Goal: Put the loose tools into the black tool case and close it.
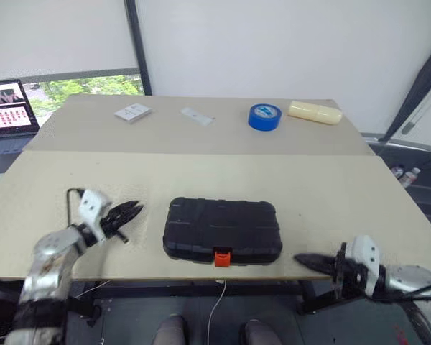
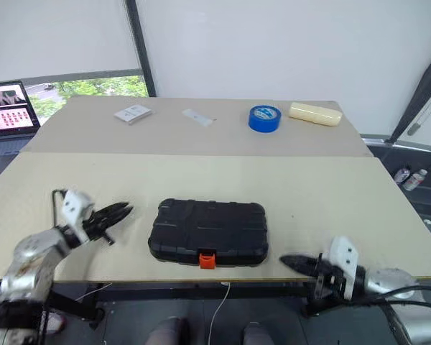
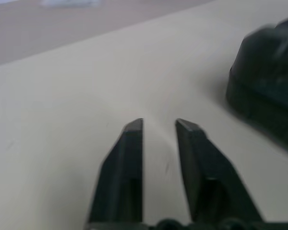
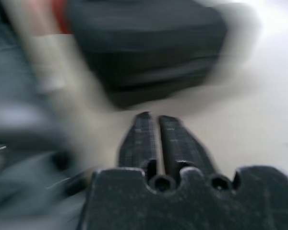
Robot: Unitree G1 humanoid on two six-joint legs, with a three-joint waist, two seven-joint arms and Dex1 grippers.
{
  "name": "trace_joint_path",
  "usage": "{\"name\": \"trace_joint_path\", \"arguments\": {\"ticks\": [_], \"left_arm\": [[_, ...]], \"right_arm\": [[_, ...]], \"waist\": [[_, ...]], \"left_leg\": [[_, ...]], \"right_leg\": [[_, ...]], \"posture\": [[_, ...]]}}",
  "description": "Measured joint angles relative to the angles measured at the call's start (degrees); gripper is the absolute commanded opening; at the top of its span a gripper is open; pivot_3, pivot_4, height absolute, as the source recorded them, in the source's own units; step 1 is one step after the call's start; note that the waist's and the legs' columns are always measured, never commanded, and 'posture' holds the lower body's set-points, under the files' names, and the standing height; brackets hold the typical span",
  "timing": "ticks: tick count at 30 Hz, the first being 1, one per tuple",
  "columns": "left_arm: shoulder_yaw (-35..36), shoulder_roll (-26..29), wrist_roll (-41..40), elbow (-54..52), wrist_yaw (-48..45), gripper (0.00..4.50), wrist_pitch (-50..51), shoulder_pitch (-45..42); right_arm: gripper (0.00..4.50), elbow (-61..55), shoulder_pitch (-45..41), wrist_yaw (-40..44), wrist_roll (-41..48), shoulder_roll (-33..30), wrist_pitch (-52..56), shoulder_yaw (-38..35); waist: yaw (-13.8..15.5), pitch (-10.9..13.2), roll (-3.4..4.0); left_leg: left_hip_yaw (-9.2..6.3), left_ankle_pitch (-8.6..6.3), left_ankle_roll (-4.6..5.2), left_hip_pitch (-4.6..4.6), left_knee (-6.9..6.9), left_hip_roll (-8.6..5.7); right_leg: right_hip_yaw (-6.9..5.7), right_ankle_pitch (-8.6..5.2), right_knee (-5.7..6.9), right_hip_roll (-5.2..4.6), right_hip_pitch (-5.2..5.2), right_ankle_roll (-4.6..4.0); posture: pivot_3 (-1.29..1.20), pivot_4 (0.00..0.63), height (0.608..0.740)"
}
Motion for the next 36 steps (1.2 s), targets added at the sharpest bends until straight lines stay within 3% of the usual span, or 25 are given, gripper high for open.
{"name": "trace_joint_path", "arguments": {"ticks": [4,7,15,25,27,31,34,36], "left_arm": [[-5.52,-0.94,3.19,5.50,-1.58,0.04,2.30,-8.64],[-10.55,-1.81,7.21,13.49,-4.44,0.04,2.18,-15.51],[-13.22,0.39,9.38,18.66,-15.10,0.04,0.70,-16.25],[-5.49,3.02,2.73,1.63,-14.87,0.04,4.58,1.41],[-2.36,3.60,1.69,1.39,-12.47,0.04,5.51,1.15],[1.57,10.25,-4.10,-5.82,-14.84,0.04,14.07,-2.14],[-1.51,9.14,-6.59,-12.01,-16.63,0.04,17.96,-3.82],[-6.23,5.04,-7.22,-13.52,-15.92,0.04,20.57,-6.60]], "right_arm": [[0.00,-5.49,-0.90,0.32,-0.11,0.08,5.85,3.50],[0.00,-6.15,-5.93,-1.27,-3.76,3.62,8.93,8.42],[0.00,6.53,-18.97,-2.36,-15.67,8.89,8.13,14.22],[0.00,27.19,-35.45,-4.99,-21.80,15.58,4.27,13.13],[0.00,28.93,-36.19,-4.90,-21.76,16.07,3.31,12.31],[0.00,29.93,-36.29,-3.15,-19.81,15.20,3.17,8.26],[0.00,28.06,-34.55,-0.81,-17.92,13.85,3.38,6.43],[0.00,25.20,-32.10,-0.07,-16.37,13.67,5.09,5.26]], "waist": [[-0.63,-0.01,-0.05],[-0.67,0.02,-0.18],[-1.39,0.05,-0.24],[-1.32,0.06,-0.24],[-1.19,0.07,-0.24],[-1.16,0.12,-0.28],[-0.73,0.06,-0.15],[-0.38,0.06,-0.15]], "left_leg": [[0.02,-0.06,-0.09,0.27,0.02,-0.05],[-0.04,-0.02,-0.04,0.20,0.02,-0.06],[-0.04,0.04,0.11,-0.22,-0.03,-0.09],[0.02,0.04,0.11,-0.27,-0.07,-0.02],[0.00,0.05,0.12,-0.36,-0.06,-0.01],[0.04,0.05,0.11,-0.40,-0.03,-0.08],[0.08,0.05,0.11,-0.38,-0.03,-0.17],[0.03,0.05,0.12,-0.40,-0.02,-0.16]], "right_leg": [[0.05,0.03,-0.15,-0.02,0.25,0.04],[0.06,0.03,-0.15,0.05,0.19,0.03],[0.15,0.30,-0.04,0.08,-0.29,0.18],[0.19,0.33,0.12,0.11,-0.51,0.01],[0.17,0.34,0.13,0.12,-0.57,0.00],[0.18,0.36,0.07,0.01,-0.50,0.09],[0.21,0.31,0.04,-0.08,-0.44,0.20],[0.20,0.31,0.08,-0.02,-0.46,0.19]], "posture": [[0.00,0.150,0.740],[0.00,0.150,0.740],[0.00,0.150,0.740],[0.00,0.150,0.740],[0.00,0.150,0.740],[0.00,0.150,0.740],[0.00,0.150,0.740],[0.00,0.150,0.740]]}}
